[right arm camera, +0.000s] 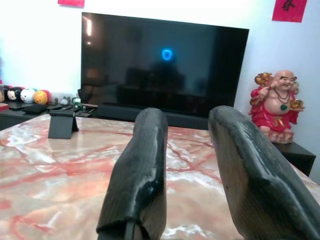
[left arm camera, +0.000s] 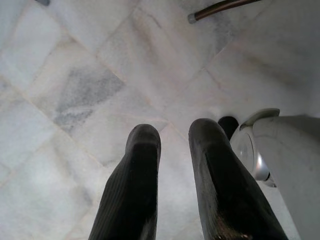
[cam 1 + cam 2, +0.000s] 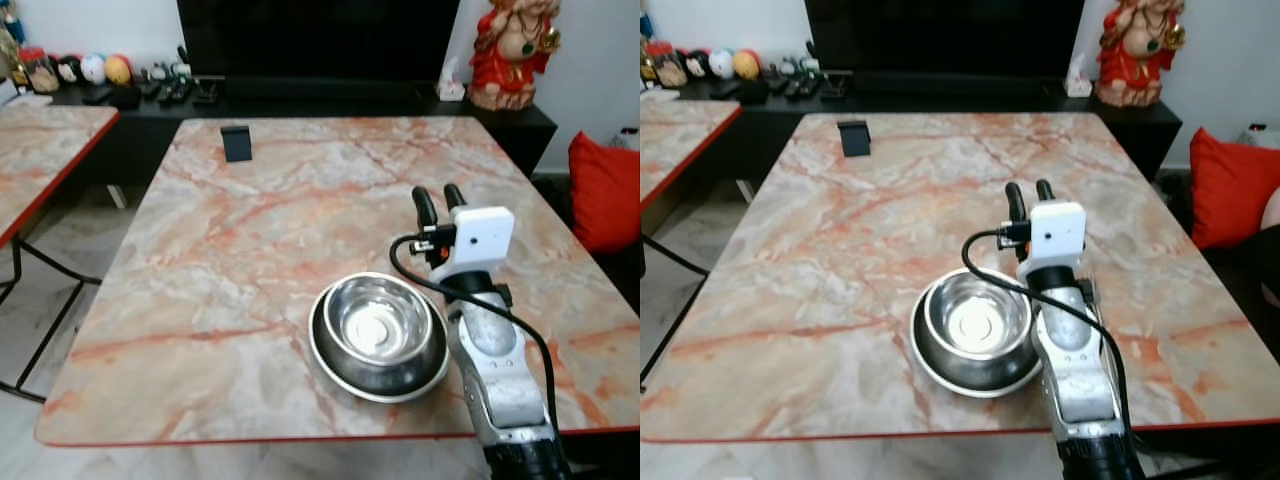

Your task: Setting the table

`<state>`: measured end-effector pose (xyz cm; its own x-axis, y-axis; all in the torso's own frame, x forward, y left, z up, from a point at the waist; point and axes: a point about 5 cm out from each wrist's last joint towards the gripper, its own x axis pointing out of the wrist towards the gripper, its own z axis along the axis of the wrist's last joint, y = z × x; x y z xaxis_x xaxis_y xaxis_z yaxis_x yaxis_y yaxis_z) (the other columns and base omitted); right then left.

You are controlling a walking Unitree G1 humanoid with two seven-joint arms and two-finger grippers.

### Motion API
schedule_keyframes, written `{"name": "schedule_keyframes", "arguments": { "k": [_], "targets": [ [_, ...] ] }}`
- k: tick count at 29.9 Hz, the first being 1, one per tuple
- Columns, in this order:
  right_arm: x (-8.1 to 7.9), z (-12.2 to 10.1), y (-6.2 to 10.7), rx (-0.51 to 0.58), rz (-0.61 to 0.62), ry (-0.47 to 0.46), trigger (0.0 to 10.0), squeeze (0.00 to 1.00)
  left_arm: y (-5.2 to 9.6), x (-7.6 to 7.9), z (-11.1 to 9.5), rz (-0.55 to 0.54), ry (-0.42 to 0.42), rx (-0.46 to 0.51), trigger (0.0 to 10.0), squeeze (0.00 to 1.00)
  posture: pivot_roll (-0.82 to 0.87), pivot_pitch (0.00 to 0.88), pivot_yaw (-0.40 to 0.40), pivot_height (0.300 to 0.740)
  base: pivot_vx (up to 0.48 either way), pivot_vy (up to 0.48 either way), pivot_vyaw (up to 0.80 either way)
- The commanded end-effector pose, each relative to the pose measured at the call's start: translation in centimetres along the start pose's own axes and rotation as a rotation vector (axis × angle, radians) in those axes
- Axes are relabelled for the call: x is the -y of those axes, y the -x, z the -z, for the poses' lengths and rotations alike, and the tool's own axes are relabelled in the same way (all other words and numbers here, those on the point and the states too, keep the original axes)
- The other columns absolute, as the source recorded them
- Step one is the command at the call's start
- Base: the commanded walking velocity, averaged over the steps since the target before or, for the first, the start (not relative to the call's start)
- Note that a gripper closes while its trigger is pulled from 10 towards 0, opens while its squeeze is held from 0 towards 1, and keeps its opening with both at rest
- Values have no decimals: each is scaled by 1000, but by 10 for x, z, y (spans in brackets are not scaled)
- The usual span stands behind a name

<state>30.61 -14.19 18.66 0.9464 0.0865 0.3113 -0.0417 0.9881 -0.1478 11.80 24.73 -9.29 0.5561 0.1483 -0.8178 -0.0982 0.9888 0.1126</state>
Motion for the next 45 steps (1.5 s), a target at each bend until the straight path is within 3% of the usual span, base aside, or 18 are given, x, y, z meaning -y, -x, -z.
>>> {"name": "schedule_keyframes", "arguments": {
  "k": [1,20,45],
  "targets": [
    [3,0,0,0,12,5,10000,0,1,-1,2,1,13,-10,10000,0,-84,0,8,707,0,349,0],
    [-5,-18,-8,81,-30,39,10000,0,2,-4,4,4,13,-12,10000,0,-87,0,7,707,0,347,0],
    [-14,-13,-4,65,-88,61,10000,0,1,-3,1,10,8,0,10000,0,-82,0,11,707,0,350,0]
  ]
}}
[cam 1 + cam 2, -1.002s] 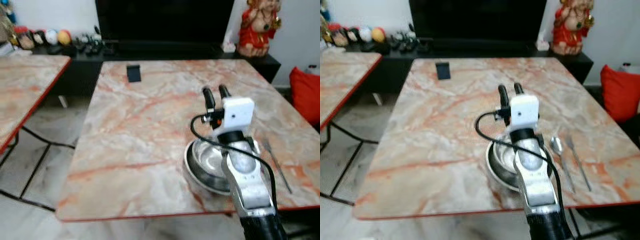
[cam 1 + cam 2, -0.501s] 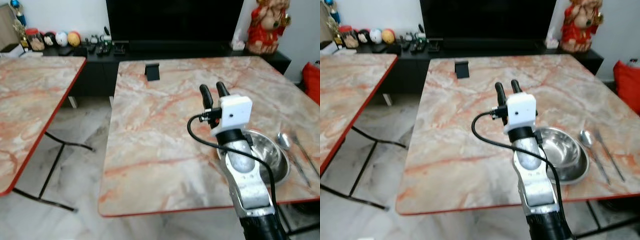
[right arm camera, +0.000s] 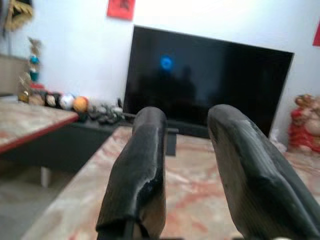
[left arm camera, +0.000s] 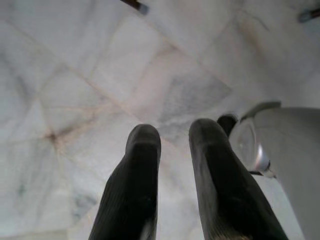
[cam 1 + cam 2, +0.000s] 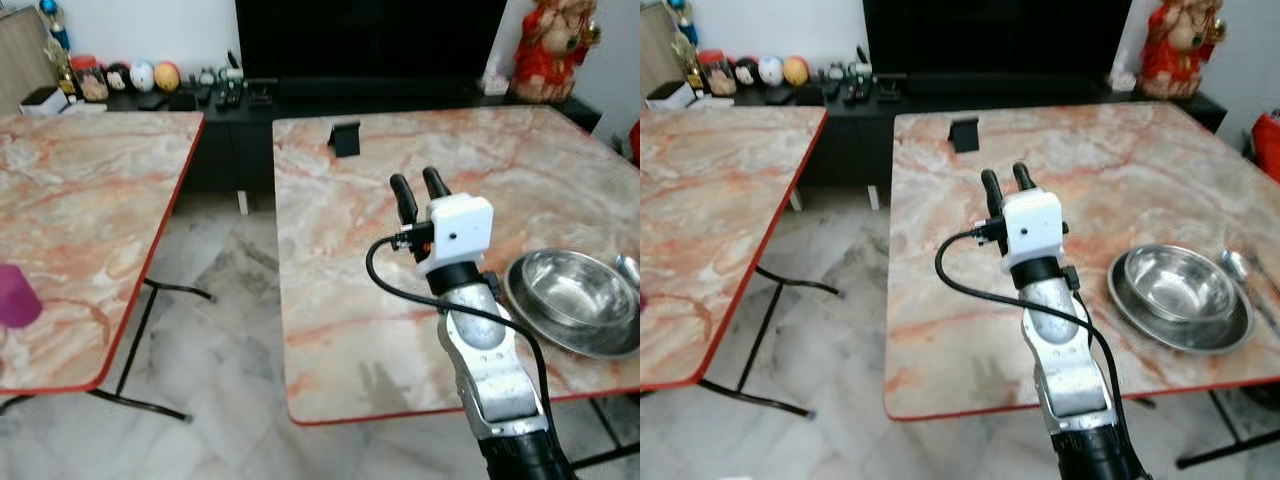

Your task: Setting the table

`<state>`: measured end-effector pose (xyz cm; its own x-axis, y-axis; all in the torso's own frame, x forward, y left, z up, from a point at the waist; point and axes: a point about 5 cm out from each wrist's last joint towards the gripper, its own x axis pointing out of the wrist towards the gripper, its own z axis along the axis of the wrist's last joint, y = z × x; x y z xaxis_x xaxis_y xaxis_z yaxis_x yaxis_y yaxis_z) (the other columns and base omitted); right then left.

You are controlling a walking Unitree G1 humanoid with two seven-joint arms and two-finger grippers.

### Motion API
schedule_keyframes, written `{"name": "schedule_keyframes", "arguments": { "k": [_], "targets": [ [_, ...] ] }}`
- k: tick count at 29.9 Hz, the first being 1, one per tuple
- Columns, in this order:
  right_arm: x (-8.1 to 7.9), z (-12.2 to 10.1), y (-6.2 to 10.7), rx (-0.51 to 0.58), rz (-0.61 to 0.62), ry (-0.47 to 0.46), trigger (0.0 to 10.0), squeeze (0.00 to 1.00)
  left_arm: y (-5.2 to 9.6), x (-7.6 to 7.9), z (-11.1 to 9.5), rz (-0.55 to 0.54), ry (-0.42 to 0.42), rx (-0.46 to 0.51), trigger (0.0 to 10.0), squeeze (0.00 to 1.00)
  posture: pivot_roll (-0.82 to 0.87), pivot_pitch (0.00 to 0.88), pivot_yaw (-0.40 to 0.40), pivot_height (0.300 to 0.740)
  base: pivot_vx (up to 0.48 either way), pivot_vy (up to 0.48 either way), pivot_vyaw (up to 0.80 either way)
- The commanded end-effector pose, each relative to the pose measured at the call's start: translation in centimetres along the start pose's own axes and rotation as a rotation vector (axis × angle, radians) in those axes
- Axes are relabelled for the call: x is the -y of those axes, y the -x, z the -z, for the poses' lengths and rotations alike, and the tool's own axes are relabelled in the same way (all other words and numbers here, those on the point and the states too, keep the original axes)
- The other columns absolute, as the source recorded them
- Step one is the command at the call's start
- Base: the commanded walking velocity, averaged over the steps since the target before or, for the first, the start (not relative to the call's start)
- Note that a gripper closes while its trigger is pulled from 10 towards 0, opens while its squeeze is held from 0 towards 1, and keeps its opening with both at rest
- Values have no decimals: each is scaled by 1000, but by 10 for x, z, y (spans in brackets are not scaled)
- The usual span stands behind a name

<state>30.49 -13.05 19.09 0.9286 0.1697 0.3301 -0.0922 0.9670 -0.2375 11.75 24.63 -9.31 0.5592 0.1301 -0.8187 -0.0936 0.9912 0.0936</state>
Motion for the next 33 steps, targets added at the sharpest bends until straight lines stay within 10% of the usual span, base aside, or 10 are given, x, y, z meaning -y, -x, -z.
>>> {"name": "schedule_keyframes", "arguments": {
  "k": [1,33],
  "targets": [
    [-2,-6,-3,26,-8,-7,10000,0,1,-4,0,-9,3,-1,10000,0,-82,0,11,707,0,352,0],
    [-3,-3,-4,11,-29,-7,10000,0,2,-7,3,-24,29,-9,10000,0,-74,0,1,707,0,352,0]
  ]
}}
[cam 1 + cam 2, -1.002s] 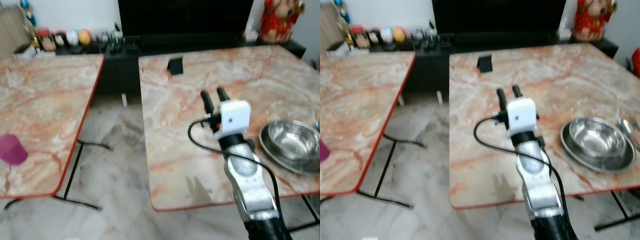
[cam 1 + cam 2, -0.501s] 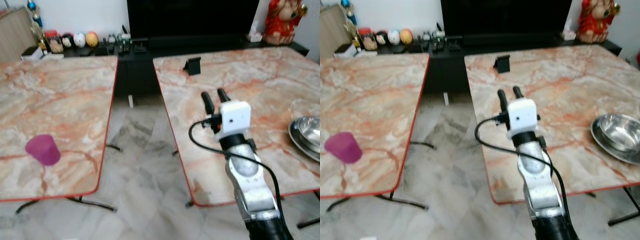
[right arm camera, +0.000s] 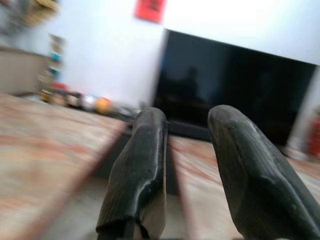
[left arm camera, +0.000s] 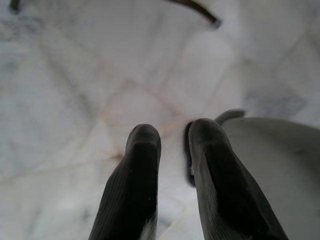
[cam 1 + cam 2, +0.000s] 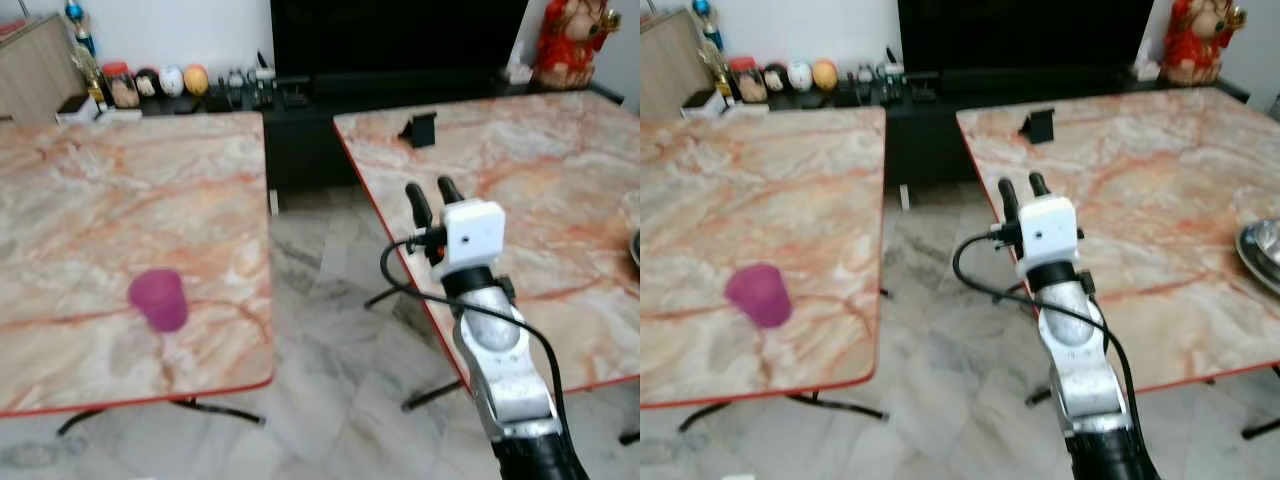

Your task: Setting the table

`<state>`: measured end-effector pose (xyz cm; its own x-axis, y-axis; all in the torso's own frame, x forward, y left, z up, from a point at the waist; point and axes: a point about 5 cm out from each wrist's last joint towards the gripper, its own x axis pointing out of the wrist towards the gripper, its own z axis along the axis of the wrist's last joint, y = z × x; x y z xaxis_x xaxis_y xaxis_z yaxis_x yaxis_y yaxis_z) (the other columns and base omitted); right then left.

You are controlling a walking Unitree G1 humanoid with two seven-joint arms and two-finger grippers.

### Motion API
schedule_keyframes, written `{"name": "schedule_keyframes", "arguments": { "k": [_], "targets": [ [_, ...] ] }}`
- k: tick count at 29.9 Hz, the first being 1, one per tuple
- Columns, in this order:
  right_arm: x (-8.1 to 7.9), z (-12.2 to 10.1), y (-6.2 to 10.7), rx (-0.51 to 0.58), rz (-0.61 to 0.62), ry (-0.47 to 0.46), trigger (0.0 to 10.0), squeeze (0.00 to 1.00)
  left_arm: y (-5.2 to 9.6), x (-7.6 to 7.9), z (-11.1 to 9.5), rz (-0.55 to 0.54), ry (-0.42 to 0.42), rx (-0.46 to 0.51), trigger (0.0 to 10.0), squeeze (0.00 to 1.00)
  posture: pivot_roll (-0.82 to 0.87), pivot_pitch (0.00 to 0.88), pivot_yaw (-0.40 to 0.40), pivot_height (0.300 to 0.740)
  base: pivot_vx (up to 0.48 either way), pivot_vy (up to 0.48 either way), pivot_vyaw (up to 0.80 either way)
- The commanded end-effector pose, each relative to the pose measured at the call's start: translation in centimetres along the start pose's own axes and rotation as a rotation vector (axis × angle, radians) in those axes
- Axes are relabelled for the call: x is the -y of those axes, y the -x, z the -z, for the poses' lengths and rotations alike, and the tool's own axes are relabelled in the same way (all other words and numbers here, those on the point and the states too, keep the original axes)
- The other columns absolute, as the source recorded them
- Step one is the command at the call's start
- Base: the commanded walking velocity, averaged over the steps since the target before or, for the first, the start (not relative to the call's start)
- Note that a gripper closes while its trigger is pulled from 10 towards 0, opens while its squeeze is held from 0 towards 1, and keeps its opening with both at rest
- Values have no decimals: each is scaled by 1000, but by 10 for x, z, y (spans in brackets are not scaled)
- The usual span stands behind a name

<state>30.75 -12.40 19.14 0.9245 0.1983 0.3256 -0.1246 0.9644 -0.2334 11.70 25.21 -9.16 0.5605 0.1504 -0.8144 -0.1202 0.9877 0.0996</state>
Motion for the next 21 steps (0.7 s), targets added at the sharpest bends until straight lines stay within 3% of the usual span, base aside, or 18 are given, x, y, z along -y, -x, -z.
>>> {"name": "schedule_keyframes", "arguments": {
  "k": [1,13,21],
  "targets": [
    [3,-2,0,8,0,8,10000,0,1,-1,4,-4,10,-13,10000,0,-74,0,1,707,0,352,0],
    [16,23,8,-93,67,-28,10000,0,0,2,4,4,-7,-17,10000,0,-72,0,0,707,0,28,0],
    [37,47,17,-186,120,-25,10000,0,0,4,4,7,-10,-18,10000,0,-73,0,0,707,0,0,0]
  ]
}}
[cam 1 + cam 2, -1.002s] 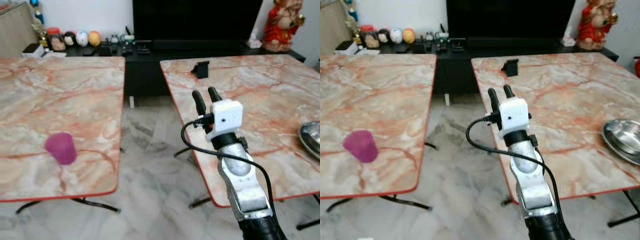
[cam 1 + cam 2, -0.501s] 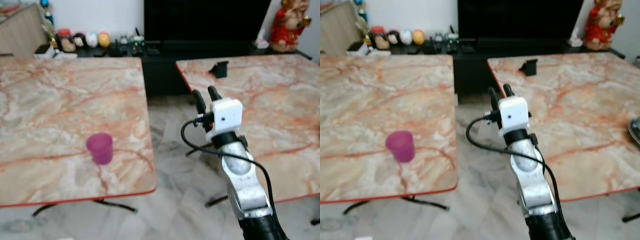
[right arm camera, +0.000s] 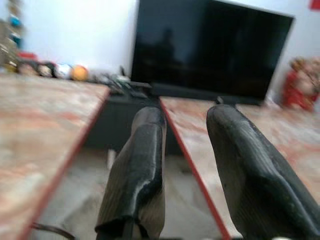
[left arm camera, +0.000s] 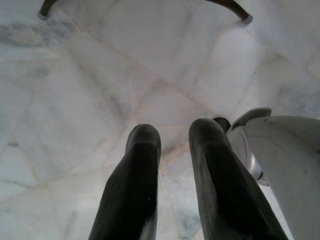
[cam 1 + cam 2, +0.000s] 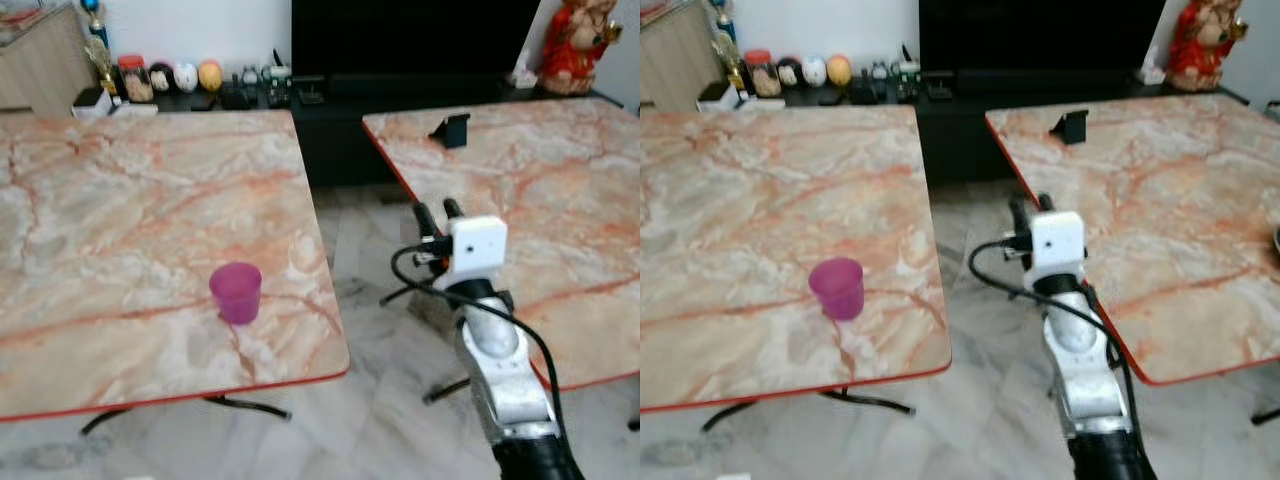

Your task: Setting the table

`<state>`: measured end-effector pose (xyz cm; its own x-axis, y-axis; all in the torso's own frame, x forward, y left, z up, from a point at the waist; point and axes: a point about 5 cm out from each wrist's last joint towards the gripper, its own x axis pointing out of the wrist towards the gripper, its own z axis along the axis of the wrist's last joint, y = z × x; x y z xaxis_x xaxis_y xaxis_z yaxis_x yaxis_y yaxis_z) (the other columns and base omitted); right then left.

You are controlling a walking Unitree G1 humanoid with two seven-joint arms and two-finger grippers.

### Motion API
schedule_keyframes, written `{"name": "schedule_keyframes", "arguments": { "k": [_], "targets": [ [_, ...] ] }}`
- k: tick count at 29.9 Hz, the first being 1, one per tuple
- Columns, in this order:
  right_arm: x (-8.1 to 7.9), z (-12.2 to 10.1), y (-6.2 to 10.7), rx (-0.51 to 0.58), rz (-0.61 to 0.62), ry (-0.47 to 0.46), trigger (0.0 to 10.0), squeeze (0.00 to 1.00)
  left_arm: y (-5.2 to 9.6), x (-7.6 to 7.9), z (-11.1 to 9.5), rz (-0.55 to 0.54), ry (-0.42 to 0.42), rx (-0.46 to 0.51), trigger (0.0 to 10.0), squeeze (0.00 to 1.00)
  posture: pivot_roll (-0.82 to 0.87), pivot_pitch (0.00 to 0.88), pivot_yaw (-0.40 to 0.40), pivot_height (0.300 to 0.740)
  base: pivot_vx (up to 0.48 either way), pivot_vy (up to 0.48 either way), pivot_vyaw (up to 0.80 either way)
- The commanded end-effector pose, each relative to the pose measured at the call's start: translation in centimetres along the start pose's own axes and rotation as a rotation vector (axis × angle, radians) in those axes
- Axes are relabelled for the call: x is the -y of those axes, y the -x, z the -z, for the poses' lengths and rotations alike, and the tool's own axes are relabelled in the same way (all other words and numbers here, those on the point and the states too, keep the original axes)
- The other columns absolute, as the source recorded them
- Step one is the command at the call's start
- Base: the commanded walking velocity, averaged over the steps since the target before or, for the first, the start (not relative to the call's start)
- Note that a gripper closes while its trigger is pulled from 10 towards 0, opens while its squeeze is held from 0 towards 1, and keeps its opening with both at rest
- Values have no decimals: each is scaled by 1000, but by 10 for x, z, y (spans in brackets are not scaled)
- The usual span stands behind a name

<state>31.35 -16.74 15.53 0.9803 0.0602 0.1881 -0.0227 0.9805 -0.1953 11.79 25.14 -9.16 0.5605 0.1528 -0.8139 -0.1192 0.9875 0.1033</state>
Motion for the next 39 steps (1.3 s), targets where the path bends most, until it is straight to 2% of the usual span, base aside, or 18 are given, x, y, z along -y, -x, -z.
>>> {"name": "schedule_keyframes", "arguments": {
  "k": [1,3,6,9,15,16,22,26,27,28,32,33,34,35,36,37,39],
  "targets": [
    [7,13,3,-45,20,-11,10000,0,1,3,5,9,-7,-19,10000,0,-72,0,0,707,0,0,0],
    [11,21,5,-74,28,0,10000,0,1,3,5,9,-6,-20,10000,0,-75,0,2,707,0,0,0],
    [16,40,9,-143,51,-47,10000,0,1,3,5,10,-10,-23,10000,0,-78,0,5,707,0,0,0],
    [20,56,11,-197,35,-56,10000,0,1,3,6,11,-13,-25,10000,0,-74,0,5,707,0,0,0],
    [22,77,17,-274,28,-90,10000,0,1,3,5,13,-20,-26,10000,0,-78,0,8,707,0,0,0],
    [20,90,24,-321,16,-81,10000,0,1,3,5,15,-24,-27,10000,0,-77,0,8,707,0,0,0],
    [20,127,53,-481,16,-123,10000,0,1,3,5,18,-29,-29,10000,0,-82,0,15,707,0,0,0],
    [15,145,71,-565,12,-153,10000,0,1,2,6,18,-31,-31,10000,0,-77,0,15,707,0,0,0],
    [11,155,82,-624,11,-162,10000,0,2,0,8,14,-29,-34,10000,0,-78,0,15,707,0,0,0],
    [11,155,82,-624,11,-162,10000,0,2,0,8,14,-29,-34,10000,0,-78,0,15,707,0,0,0],
    [2,177,113,-775,-17,-165,10000,0,3,-2,11,11,-27,-39,10000,0,-73,0,13,707,0,0,0],
    [2,177,113,-775,-17,-165,10000,0,3,-2,11,11,-27,-39,10000,0,-73,0,13,707,0,0,0],
    [-2,183,123,-821,-31,-169,10000,0,4,-3,11,10,-26,-39,10000,0,-71,0,12,707,0,0,0],
    [-4,185,125,-834,-37,-173,10000,0,4,-3,11,10,-25,-39,10000,0,-71,0,12,707,0,0,0],
    [-9,192,141,-902,-57,-169,10000,0,4,-3,12,8,-23,-41,10000,0,-67,0,9,707,0,0,0],
    [-10,194,145,-920,-61,-167,10000,0,4,-3,13,7,-23,-42,10000,0,-66,0,9,707,0,0,0],
    [-13,202,166,-1007,-58,-174,10000,0,5,-4,15,7,-22,-46,10000,0,-65,0,9,707,0,0,0]
  ]
}}
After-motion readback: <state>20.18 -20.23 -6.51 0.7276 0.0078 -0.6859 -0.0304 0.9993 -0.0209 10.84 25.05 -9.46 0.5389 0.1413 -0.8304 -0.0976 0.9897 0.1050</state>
